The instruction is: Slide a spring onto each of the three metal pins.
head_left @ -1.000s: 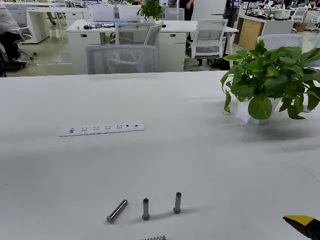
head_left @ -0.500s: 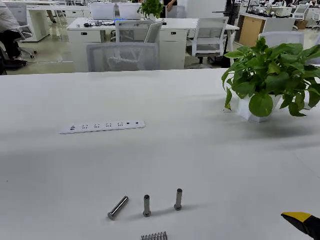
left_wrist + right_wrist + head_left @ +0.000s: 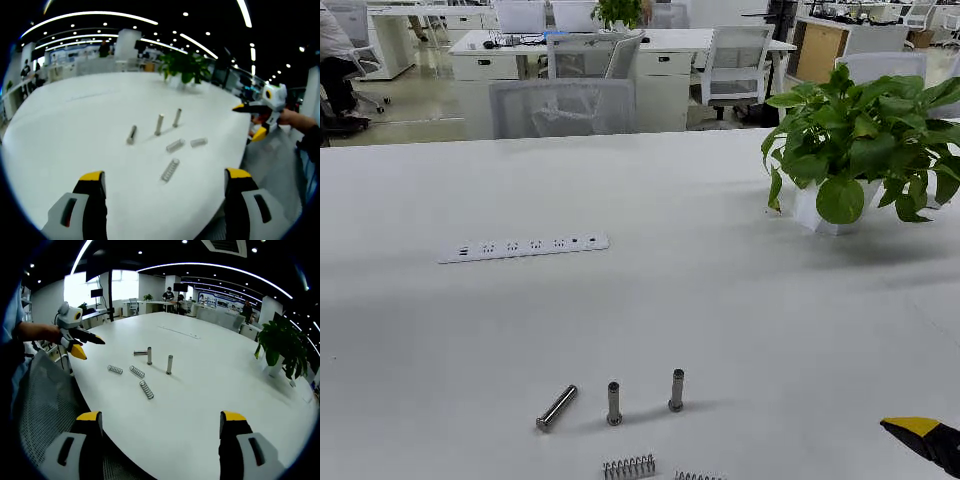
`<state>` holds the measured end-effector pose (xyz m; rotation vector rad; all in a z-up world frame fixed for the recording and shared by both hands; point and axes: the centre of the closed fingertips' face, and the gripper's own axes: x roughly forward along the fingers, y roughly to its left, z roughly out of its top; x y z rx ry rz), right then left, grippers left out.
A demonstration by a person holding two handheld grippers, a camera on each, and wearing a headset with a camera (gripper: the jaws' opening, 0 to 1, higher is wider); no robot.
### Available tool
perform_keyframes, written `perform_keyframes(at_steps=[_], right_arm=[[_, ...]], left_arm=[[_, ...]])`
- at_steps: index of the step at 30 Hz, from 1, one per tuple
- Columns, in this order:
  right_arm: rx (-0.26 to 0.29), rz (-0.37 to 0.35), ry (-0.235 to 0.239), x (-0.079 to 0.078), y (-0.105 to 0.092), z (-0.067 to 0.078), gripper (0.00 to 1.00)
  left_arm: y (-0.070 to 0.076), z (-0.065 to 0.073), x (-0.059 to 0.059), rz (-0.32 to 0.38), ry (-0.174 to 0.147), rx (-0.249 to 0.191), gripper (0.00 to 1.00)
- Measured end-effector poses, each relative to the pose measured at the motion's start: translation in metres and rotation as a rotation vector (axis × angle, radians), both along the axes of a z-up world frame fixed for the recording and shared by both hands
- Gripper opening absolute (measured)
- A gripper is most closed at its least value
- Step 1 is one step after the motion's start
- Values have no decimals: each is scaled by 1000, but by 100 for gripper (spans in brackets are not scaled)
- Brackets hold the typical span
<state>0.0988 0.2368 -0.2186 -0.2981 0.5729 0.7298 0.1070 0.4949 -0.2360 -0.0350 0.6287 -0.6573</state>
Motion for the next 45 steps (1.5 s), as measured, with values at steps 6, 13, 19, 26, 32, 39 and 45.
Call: perform_keyframes(at_steps=[6,13,19,26,32,39,45], right_arm=[[0,2,6,0,1,-2,99],[9,1,-1,1,2,-1,98],[7,-3,-1,0,3,-3,98],[10,9,3,-1,6,-4,98],[18,5,0,0,6,-3,98],[28,10,1,0,7,-3,97],[29,19,11,-2,9,-4,97]], left_arm=[[-2,-1,9,-33,18,36,100],[-5,-4,31,-55,40,53,97],[-7,-8,45,-87,38,85,96],[-4,-9,58,-132,45,136,94],[-2,-11,70,-159,51,167,89],[-5,-14,85,-190,51,212,77],[-10,-17,104,-204,55,242,64]])
